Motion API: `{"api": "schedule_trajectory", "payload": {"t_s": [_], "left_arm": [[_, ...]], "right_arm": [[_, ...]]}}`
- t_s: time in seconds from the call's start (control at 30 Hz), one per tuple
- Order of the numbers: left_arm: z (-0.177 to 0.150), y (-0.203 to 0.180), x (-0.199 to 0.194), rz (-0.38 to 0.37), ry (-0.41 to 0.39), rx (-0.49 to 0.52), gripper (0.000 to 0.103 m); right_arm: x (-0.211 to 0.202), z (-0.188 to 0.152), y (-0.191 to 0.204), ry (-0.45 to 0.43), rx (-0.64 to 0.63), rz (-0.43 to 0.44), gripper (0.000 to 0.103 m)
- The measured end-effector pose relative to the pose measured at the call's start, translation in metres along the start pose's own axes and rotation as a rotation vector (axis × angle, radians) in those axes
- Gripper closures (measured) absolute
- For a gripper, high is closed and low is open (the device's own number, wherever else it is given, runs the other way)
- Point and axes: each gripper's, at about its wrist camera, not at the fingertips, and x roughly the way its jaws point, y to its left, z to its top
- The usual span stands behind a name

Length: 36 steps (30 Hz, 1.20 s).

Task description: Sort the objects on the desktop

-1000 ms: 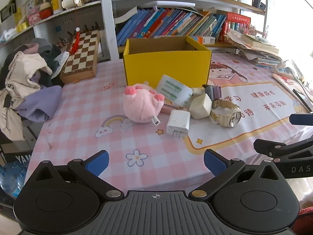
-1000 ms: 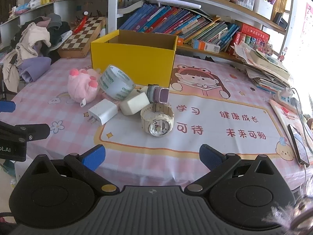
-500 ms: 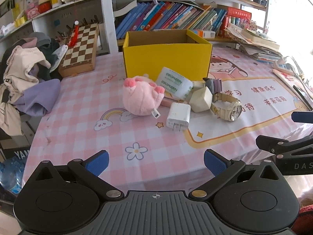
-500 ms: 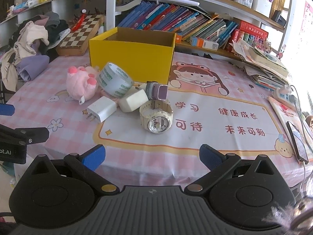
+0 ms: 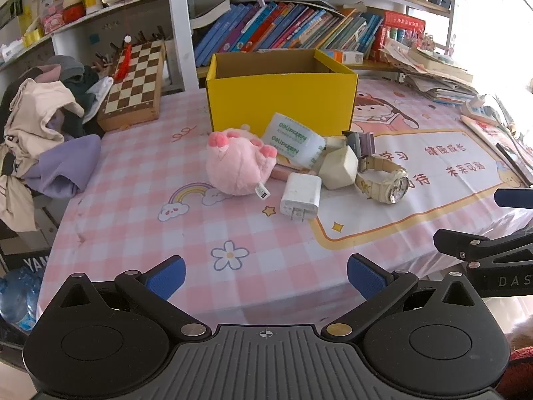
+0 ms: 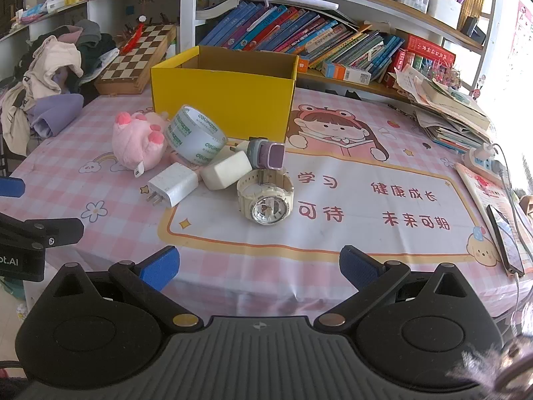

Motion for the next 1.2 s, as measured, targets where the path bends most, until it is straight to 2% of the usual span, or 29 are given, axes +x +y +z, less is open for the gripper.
{"api": "schedule_trajectory", "payload": {"t_s": [1.2], "left_arm": [[-0.0003, 0.0009, 0.0010, -0.024, 0.010, 0.011, 0.000]], "right_arm": [[0.0014, -0.0011, 0.0022, 0.004, -0.008, 0.006, 0.000]]}}
